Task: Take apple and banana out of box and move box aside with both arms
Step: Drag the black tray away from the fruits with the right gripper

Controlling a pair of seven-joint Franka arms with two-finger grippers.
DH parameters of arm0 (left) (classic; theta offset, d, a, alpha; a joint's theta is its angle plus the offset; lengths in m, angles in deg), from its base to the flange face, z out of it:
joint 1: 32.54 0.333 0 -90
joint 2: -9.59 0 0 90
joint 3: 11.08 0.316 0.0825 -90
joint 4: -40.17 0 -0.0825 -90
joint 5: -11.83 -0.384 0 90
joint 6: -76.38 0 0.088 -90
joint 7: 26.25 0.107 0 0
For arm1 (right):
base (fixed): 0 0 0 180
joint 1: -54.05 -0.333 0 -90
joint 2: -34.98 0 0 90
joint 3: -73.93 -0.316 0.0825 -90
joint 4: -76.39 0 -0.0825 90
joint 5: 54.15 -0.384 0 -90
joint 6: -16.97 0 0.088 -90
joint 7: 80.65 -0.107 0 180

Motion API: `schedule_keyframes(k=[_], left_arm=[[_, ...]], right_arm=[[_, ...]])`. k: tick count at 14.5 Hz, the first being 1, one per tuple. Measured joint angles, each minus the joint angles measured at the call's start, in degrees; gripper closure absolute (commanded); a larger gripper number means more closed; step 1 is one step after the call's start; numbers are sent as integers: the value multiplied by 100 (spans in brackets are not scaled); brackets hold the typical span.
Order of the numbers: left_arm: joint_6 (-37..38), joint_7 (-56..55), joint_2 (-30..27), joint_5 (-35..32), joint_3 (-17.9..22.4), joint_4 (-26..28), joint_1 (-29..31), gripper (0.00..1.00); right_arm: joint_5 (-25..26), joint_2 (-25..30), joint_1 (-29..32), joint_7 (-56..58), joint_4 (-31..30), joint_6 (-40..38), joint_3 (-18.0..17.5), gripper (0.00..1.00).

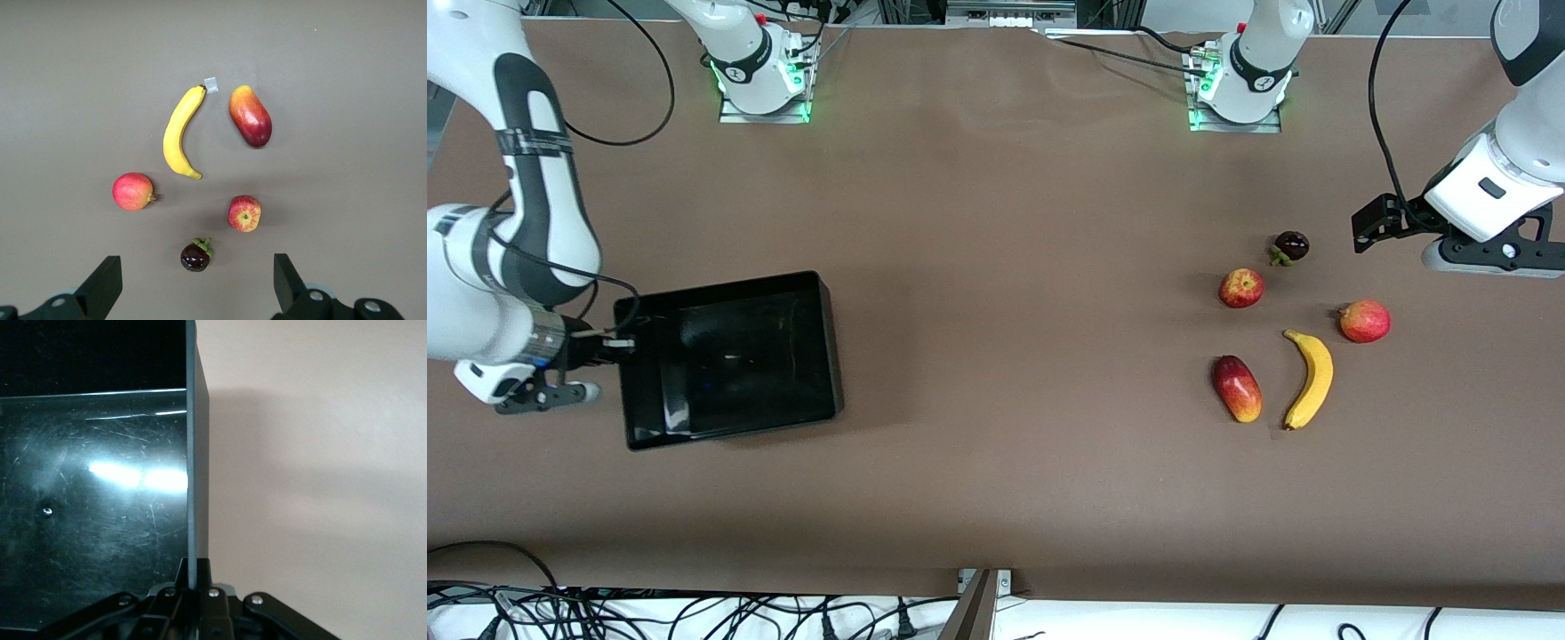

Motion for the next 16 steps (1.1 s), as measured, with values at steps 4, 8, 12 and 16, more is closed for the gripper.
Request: schedule_keyframes(k=[4, 8, 12, 16], left_arm=[[0, 0, 0, 0, -11, -1, 0, 0], [0, 0, 0, 0, -25, -7, 0, 0], [0, 0, 0, 0, -32, -16, 0, 0], [0, 0, 0, 0, -37, -20, 0, 0]], right_arm=[[-22, 389, -5, -1, -1115, 992, 21, 100], [-220, 497, -5, -1, -1780, 1543, 107, 100], [-410, 577, -5, 1, -2172, 1947, 138, 100], [-421, 612, -7, 1, -2256, 2018, 139, 0]])
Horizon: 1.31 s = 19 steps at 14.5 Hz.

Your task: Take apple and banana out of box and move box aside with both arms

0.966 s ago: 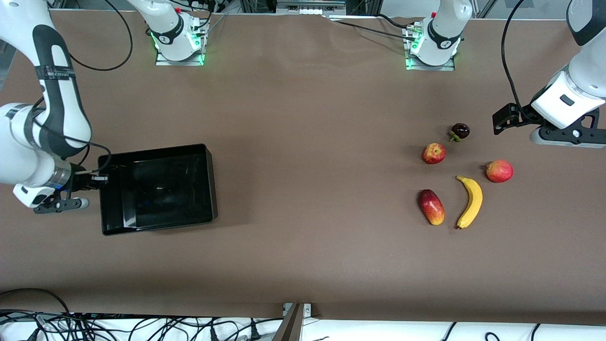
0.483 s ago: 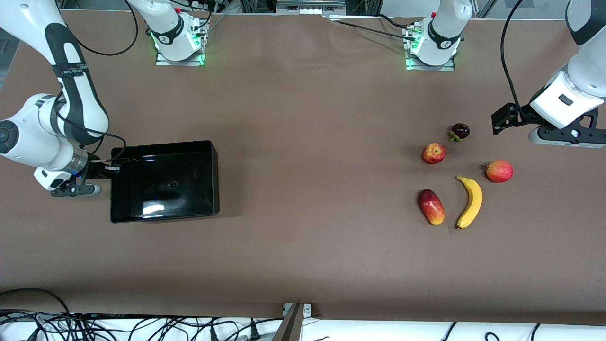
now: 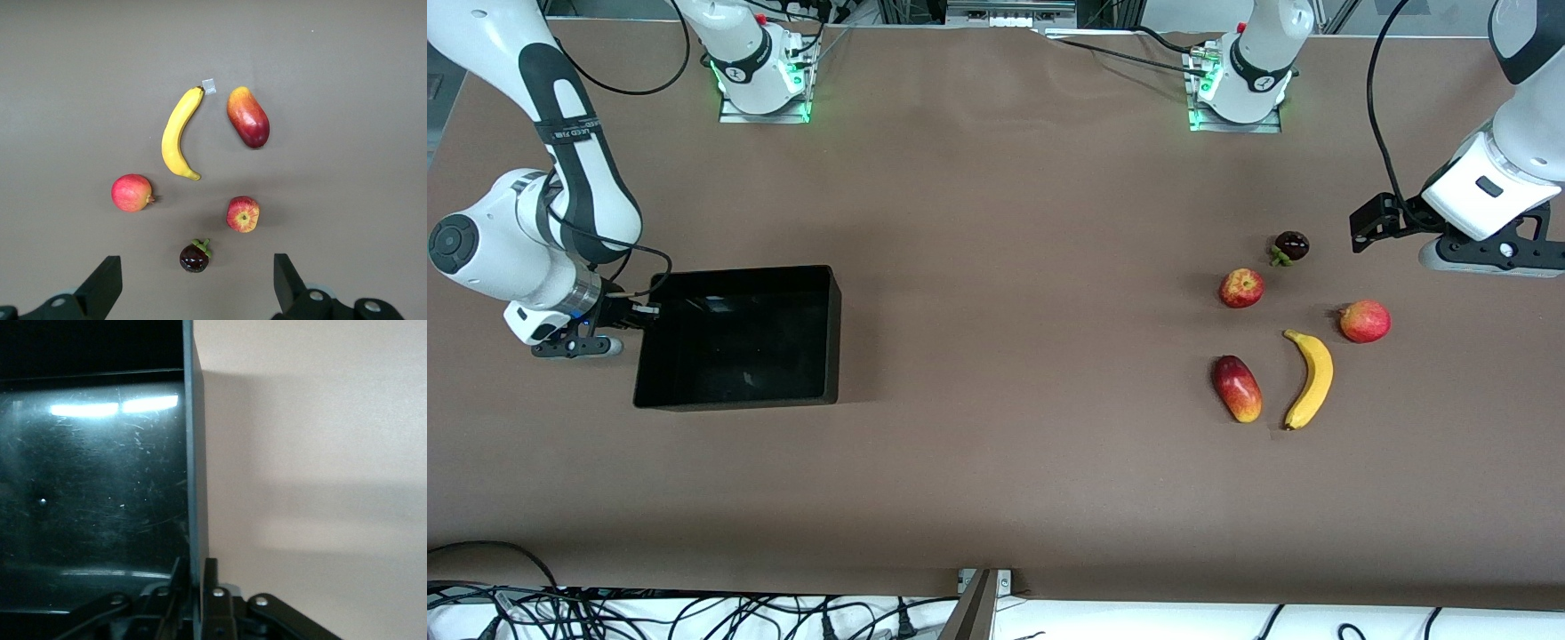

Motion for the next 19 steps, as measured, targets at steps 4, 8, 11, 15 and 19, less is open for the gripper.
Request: schedule_keyframes(k=[4, 8, 11, 15, 19], left_arm=[[0, 0, 0, 0, -2, -3, 0, 0], [0, -19, 0, 139, -2, -6, 1, 0], [0, -94, 0, 447, -1, -7, 3, 0], [0, -296, 0, 454, -41, -11, 1, 0], [8, -327, 0, 454, -75, -16, 2, 0]], right_arm=[[2, 89, -18, 10, 293, -28, -15, 0], [147, 244, -147, 13, 1404, -1403, -43, 0], [392, 398, -249, -90, 2442, -2849, -50, 0], [652, 760, -672, -713, 3381, -4333, -65, 0], [658, 1385, -771, -870, 3472, -5043, -104, 0]])
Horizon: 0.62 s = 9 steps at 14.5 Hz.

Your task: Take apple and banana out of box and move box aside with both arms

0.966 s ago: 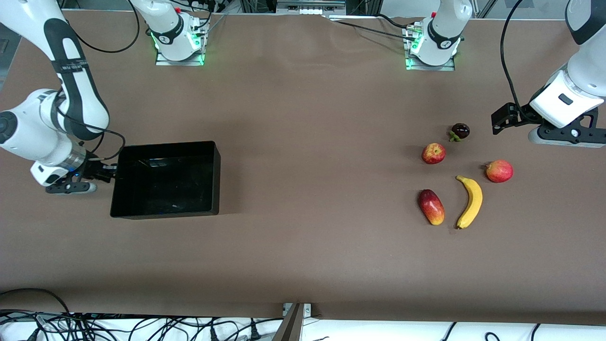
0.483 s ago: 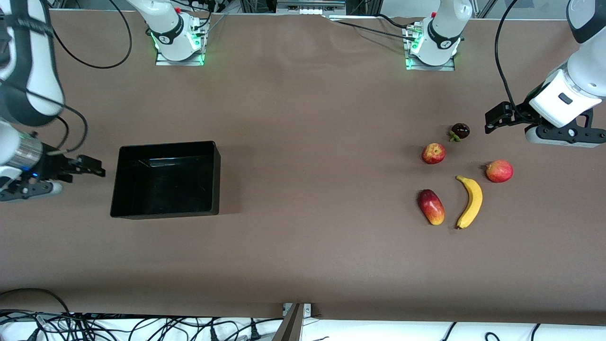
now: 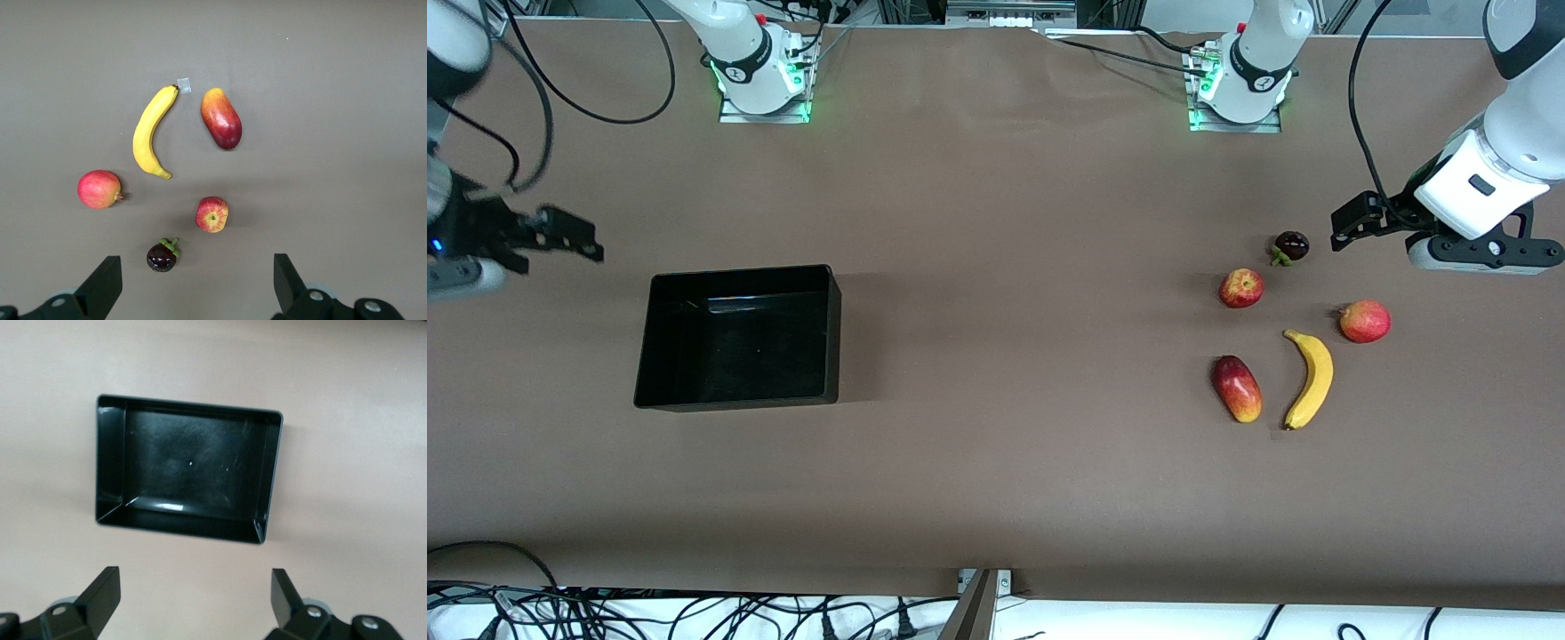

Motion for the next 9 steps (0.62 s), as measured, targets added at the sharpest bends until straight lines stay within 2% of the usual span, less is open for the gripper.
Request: schedule_keyframes(k=[3, 6, 9], left_arm=[[4, -1, 0, 0, 0, -1, 3, 0], [87, -1, 0, 0, 4, -3, 17, 0], [150, -1, 0, 0, 44, -3, 52, 0]], right_arm=[[4, 285, 1, 0, -93, -231, 1, 0], [15, 596, 1, 0, -581, -152, 1, 0], [16, 734, 1, 0, -788, -71, -10, 0]])
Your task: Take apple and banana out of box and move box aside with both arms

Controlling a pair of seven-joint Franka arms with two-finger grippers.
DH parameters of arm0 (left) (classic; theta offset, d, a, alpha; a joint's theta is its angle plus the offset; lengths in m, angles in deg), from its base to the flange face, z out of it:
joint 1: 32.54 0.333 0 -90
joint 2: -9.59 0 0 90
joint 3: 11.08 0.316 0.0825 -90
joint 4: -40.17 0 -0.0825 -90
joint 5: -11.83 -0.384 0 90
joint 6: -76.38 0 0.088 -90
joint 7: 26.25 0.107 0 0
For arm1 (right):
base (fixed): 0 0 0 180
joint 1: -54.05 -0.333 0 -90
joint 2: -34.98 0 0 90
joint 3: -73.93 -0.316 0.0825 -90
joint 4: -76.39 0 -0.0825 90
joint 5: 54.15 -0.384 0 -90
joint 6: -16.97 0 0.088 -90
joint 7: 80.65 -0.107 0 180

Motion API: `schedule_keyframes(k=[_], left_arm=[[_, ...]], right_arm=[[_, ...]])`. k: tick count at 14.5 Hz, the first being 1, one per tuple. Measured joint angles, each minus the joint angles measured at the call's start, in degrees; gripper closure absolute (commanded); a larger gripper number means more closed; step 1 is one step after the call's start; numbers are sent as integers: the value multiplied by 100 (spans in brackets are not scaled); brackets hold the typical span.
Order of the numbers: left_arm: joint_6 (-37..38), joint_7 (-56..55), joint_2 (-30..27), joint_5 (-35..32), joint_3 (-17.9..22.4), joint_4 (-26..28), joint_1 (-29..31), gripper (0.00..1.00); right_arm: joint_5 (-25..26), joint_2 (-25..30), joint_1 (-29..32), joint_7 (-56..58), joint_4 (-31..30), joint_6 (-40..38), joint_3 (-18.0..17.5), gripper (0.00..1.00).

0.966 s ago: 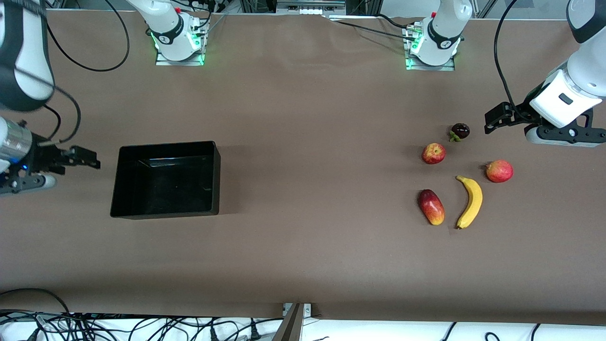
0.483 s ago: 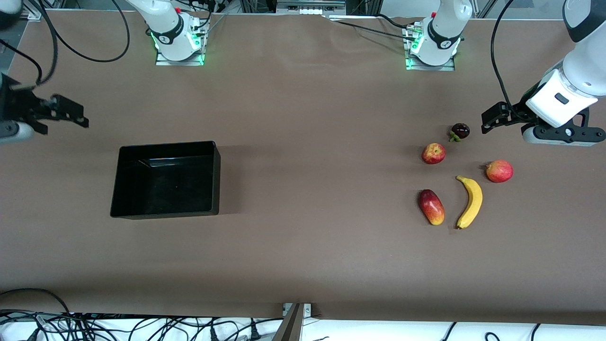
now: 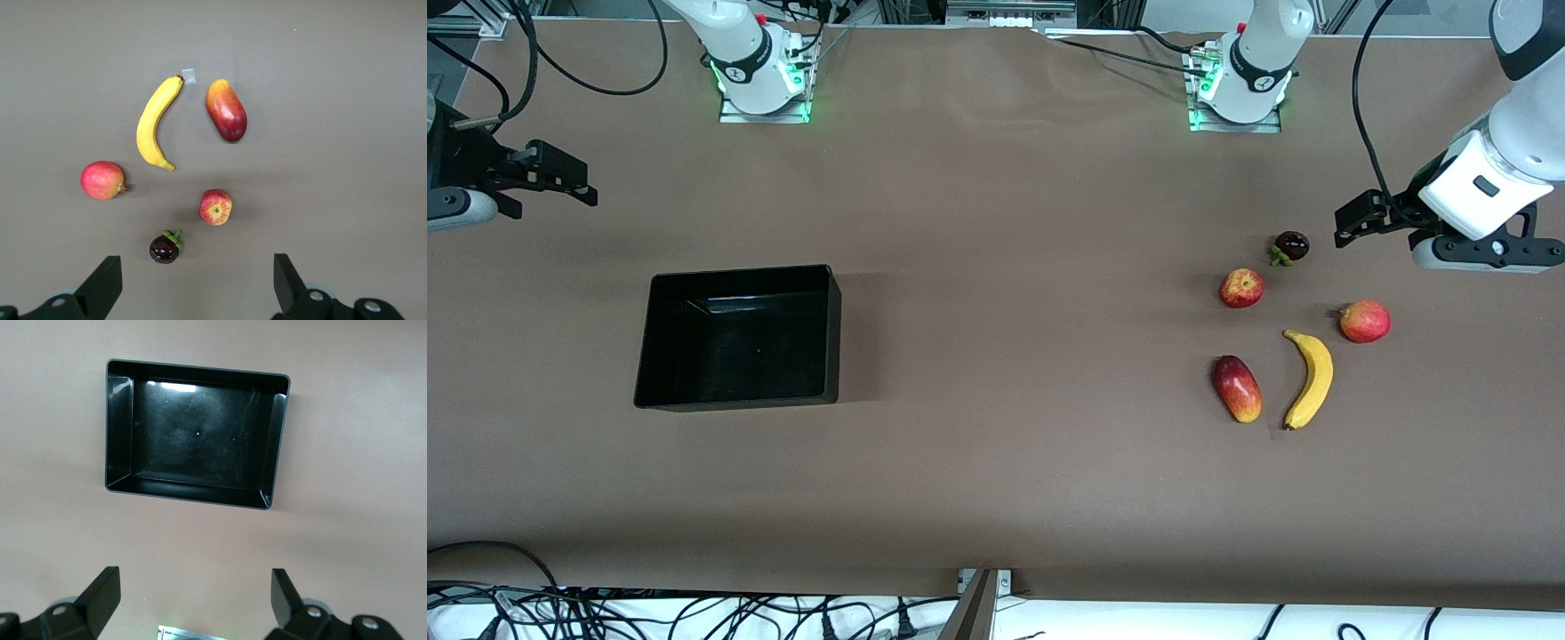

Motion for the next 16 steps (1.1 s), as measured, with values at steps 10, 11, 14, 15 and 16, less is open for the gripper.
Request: schedule_keyframes(k=[10, 11, 14, 15, 16], left_arm=[[35, 0, 0, 0, 24, 0, 6, 0], [36, 0, 0, 0, 24, 0, 6, 0], [37, 0, 0, 0, 21, 0, 5, 0], [37, 0, 0, 0, 21, 0, 5, 0], [38, 0, 0, 0, 21, 0, 5, 0]], right_arm=[[2, 0, 0, 0, 0, 70, -18, 0], [4, 0, 0, 1, 0, 70, -18, 0], [11, 0, 0, 1, 0, 74, -18, 0], [17, 0, 0, 1, 0, 78, -19, 0], [48, 0, 0, 1, 0, 79, -22, 0]])
